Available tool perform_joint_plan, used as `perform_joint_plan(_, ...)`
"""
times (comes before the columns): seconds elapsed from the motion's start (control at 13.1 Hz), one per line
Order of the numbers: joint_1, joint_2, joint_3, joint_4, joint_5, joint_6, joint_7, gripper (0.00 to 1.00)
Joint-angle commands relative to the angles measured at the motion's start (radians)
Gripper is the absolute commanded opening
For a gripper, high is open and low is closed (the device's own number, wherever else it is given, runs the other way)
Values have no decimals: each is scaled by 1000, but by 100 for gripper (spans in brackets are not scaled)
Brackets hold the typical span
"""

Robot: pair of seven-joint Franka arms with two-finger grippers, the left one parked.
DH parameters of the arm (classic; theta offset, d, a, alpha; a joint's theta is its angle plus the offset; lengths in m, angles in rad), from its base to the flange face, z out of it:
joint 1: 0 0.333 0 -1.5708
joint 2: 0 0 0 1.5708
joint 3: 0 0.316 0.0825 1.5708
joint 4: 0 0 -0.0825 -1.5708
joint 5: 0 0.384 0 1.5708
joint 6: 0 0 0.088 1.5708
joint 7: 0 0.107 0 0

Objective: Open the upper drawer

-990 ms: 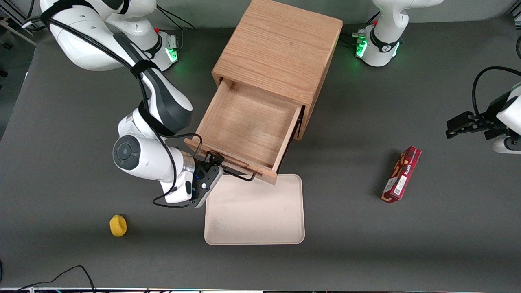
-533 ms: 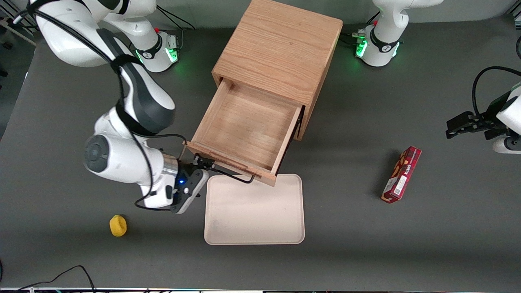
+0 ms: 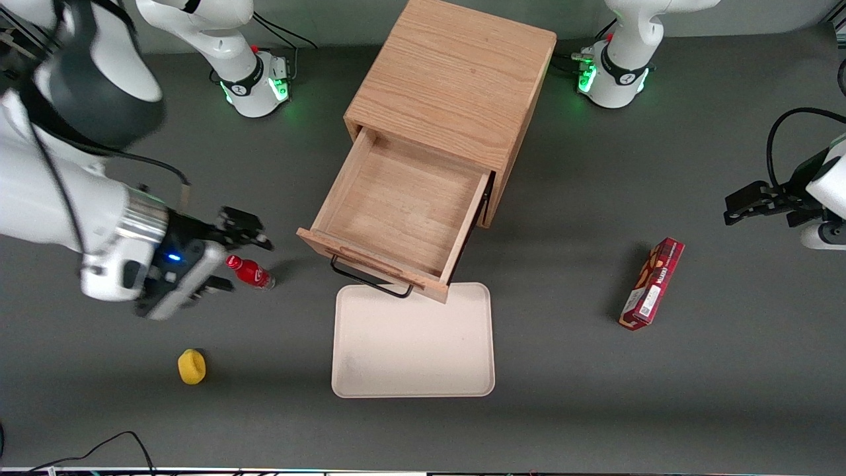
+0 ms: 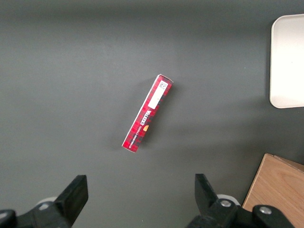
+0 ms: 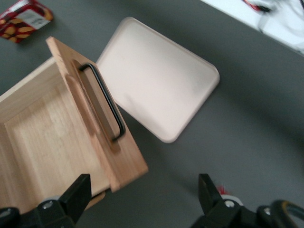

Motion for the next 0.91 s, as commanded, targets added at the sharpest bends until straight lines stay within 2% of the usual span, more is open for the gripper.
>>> perform_joint_plan(0.0,-2,-144,-63,-114,-73,-99,215,100)
perform_joint_plan(0.23,-63,-305,-63,-285,-158,-115,442,100)
perform_joint_plan(0.46,-91,-315,-80,-298,-193,-85,454,100)
perform_joint_plan(0.84,-91,-315,-94,-301,-209,-38,448,100)
